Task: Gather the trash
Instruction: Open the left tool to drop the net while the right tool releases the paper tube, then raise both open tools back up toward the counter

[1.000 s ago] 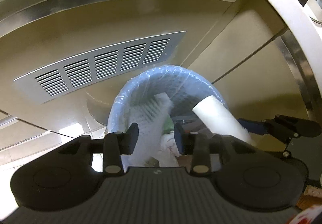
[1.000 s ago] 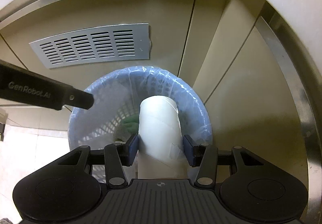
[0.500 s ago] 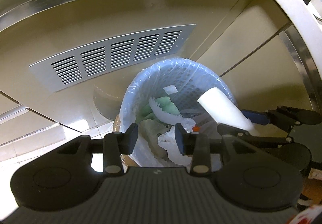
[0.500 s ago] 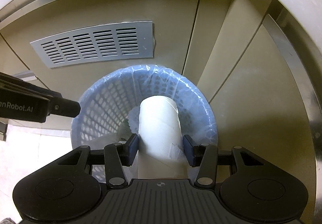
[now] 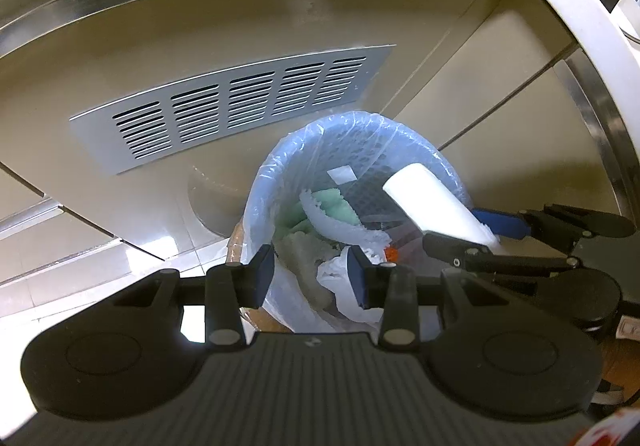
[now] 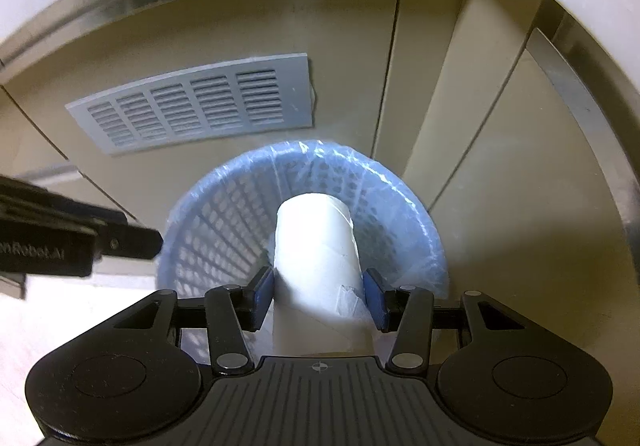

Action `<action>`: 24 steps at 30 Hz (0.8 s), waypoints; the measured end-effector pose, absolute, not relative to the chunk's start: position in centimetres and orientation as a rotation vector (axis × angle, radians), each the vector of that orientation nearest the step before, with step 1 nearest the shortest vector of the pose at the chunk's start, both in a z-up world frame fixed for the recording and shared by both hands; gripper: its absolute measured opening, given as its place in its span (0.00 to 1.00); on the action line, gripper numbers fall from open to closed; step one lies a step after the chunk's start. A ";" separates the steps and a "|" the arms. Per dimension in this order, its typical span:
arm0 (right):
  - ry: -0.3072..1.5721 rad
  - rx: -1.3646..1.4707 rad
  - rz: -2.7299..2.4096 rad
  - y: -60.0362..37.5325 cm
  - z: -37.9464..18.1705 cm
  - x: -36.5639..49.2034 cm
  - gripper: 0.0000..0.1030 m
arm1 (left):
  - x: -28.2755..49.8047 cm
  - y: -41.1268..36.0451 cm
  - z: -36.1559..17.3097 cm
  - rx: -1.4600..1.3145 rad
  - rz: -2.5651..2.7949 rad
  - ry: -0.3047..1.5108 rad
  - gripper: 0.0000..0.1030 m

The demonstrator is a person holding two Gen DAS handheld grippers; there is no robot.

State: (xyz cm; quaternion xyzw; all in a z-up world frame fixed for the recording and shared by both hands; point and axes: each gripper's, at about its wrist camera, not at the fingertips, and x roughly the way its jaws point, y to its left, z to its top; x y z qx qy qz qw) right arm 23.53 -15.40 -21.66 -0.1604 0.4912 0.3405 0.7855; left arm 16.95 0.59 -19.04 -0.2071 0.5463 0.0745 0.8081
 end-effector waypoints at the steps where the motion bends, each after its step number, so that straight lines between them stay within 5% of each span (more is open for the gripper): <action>1: 1.057 -0.348 0.728 -15.3 -21.7 23.5 0.65 | 16.9 0.6 -19.0 -0.442 0.161 1.169 0.35; 24: 1.015 -0.381 0.729 -15.4 -18.1 21.9 0.67 | 15.5 1.3 -15.4 -0.451 0.143 1.082 0.35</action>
